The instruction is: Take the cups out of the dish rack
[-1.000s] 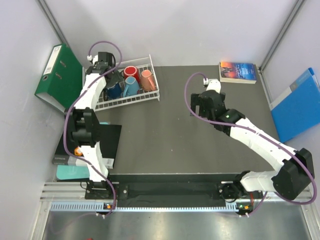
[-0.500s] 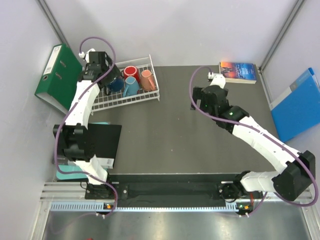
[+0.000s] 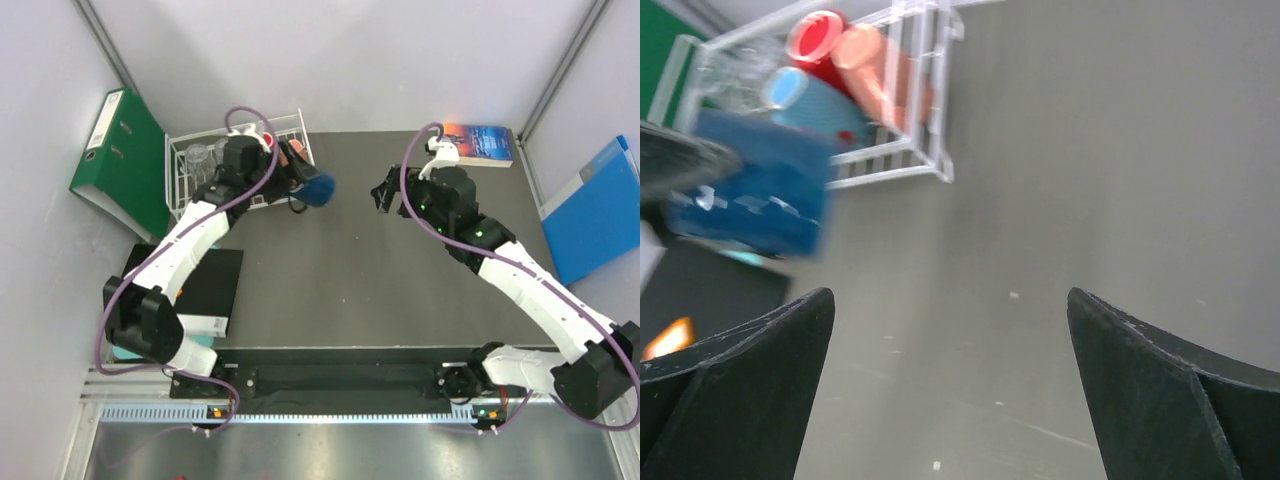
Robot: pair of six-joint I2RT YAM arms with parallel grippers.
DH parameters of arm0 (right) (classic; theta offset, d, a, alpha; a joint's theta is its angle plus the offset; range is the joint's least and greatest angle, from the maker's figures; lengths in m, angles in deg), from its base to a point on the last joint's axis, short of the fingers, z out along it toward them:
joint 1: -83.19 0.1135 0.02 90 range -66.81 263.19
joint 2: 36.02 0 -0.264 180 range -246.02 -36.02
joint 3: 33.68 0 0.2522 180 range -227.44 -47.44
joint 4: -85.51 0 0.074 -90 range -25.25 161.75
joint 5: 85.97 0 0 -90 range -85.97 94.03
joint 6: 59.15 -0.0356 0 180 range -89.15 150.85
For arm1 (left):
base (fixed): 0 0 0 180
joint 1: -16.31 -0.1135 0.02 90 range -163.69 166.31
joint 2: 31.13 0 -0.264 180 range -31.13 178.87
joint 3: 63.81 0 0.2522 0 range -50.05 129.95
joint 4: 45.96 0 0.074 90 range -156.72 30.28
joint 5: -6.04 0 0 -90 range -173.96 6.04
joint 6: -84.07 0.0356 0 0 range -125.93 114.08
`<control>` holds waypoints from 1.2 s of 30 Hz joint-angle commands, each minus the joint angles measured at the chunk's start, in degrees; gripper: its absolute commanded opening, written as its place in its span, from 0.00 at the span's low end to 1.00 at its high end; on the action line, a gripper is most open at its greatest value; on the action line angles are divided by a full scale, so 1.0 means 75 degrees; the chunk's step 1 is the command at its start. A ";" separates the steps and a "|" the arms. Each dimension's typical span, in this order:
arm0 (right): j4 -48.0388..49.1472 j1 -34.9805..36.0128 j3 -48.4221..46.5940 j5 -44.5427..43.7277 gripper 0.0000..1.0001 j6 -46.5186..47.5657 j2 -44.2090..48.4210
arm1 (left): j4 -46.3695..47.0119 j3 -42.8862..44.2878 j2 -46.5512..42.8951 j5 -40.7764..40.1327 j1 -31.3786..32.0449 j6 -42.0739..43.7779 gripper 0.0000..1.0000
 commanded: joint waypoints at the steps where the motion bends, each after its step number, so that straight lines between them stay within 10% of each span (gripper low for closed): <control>1: 0.1070 -0.0134 0.0078 0.1112 1.00 -0.0441 0.0425 | 0.2835 -0.0591 -0.0875 0.1560 0.0214 -0.0711 0.00; 19: 0.5323 -0.1189 0.2164 0.4674 0.85 -0.3898 0.1576 | 1.1542 -0.3993 -0.0408 0.3073 0.0401 -0.5982 0.00; 36: 0.5782 -0.0979 0.1918 0.5322 0.71 -0.3934 0.0637 | 1.1077 -0.3337 0.0413 0.3402 0.1374 -0.5645 0.00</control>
